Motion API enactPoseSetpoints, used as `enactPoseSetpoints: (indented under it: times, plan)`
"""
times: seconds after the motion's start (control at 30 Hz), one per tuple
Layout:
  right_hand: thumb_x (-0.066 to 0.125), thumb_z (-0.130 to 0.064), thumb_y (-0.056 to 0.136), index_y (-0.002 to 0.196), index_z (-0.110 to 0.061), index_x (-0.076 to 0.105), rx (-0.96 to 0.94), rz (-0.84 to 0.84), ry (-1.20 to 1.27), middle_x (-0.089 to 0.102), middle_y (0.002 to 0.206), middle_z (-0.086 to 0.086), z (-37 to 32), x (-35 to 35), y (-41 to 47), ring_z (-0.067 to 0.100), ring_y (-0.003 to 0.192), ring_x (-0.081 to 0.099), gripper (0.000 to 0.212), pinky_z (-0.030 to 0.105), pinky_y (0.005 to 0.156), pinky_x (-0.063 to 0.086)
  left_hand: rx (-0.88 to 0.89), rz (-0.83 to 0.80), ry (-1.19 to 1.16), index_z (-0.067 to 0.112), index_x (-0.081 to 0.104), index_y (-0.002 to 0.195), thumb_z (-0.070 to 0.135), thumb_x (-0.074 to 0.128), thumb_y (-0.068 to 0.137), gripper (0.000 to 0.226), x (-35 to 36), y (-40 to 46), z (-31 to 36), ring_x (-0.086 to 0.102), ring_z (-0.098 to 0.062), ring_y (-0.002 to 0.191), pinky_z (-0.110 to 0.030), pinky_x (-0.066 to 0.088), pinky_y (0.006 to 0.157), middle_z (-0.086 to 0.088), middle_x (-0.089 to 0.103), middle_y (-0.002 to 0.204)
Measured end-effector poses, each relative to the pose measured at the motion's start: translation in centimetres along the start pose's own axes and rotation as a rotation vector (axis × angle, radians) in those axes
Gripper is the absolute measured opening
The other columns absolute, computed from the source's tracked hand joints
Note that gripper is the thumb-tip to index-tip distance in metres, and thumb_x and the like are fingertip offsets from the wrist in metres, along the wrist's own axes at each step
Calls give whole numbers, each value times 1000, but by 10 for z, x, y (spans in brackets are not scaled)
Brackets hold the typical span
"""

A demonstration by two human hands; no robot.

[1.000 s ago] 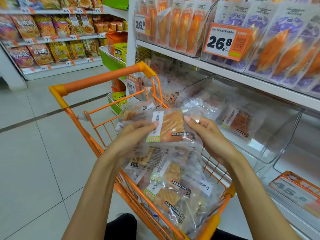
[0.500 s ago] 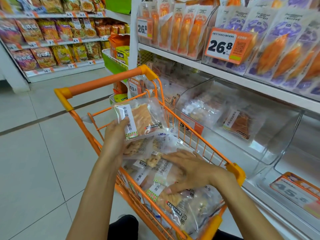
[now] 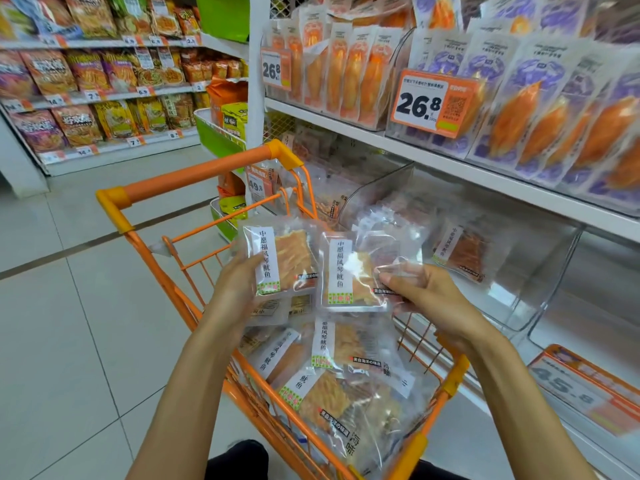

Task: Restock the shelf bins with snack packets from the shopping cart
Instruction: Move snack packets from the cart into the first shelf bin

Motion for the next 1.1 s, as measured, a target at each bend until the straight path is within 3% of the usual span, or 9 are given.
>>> enactPoseSetpoints:
  times: [0.13, 0.23, 0.37, 0.47, 0.53, 0.63, 0.77, 0.9, 1.1]
  plan:
    - [60, -9, 91, 102, -11, 69, 8, 30, 43, 74, 78, -5, -1, 10, 5, 3, 66, 67, 14, 12, 50, 46, -77, -5, 67, 18, 53, 134, 30, 45, 99, 38, 12, 4, -9, 59, -28, 115, -48, 42, 104, -10, 61, 128]
    - [62, -8, 90, 101, -9, 69, -26, 108, 31, 73, 75, -6, -1, 24, 11, 3, 61, 65, 13, 14, 48, 47, -141, -131, 99, 31, 55, 130, 60, 57, 83, 55, 25, -1, -16, 49, -11, 122, -45, 32, 110, 4, 57, 133]
    - [67, -14, 88, 99, -15, 68, -94, 163, -88, 70, 72, -7, -2, 43, 14, 3, 58, 62, 11, 17, 52, 46, 15, -156, 181, 27, 59, 123, 36, 62, 91, 34, 31, -11, -14, 61, -19, 114, -47, 45, 100, 4, 67, 118]
    - [80, -29, 75, 91, -22, 59, -111, 327, -339, 61, 73, -10, -4, 28, 12, 6, 65, 56, 27, 25, 62, 46, 86, -61, 140, 27, 50, 135, 33, 59, 92, 44, 19, -9, -6, 58, -23, 119, -50, 43, 103, 2, 62, 127]
    - [81, -31, 73, 96, -22, 61, -1, 43, -568, 61, 86, -11, -2, 25, 8, 7, 79, 56, 32, 23, 72, 45, 100, 27, 107, 26, 49, 135, 30, 59, 93, 43, 8, -5, 1, 60, -23, 115, -50, 44, 101, 1, 64, 124]
    - [72, -39, 82, 139, -23, 42, 250, -510, -936, 46, 136, -5, 16, 37, -4, 14, 125, 44, 66, 24, 101, 37, 61, 67, 103, 20, 52, 132, 21, 57, 94, 37, -2, 0, 3, 64, -23, 108, -46, 47, 99, -2, 67, 117]
    - [73, -55, 74, 150, -24, 19, 252, -415, -1166, 32, 149, 2, 24, 41, -1, 24, 140, 26, 98, 38, 113, 19, 14, 50, 200, 13, 45, 139, 15, 54, 96, 44, -3, 1, 0, 60, -26, 111, -44, 45, 100, -9, 62, 125]
    - [72, -58, 72, 136, -24, 39, 240, -455, -1176, 36, 133, 1, 23, 38, -2, 21, 129, 28, 80, 34, 106, 25, -28, 62, 249, 10, 46, 138, 14, 53, 96, 43, -6, 2, -1, 62, -26, 103, -30, 49, 74, -12, 62, 123]
    - [82, -41, 69, 118, -28, 53, 209, -422, -929, 54, 121, -7, 14, 5, -3, 11, 109, 52, 58, 30, 95, 45, -51, 81, 278, 8, 53, 128, 15, 51, 97, 31, -4, 1, 1, 61, -19, 86, -25, 43, 59, -7, 65, 107]
Point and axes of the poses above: each hand's wrist, its own y-axis towards the middle knuckle, its own x-axis out of the palm, z = x × y, the point moved 2 cm from there along y, towards the middle knuckle
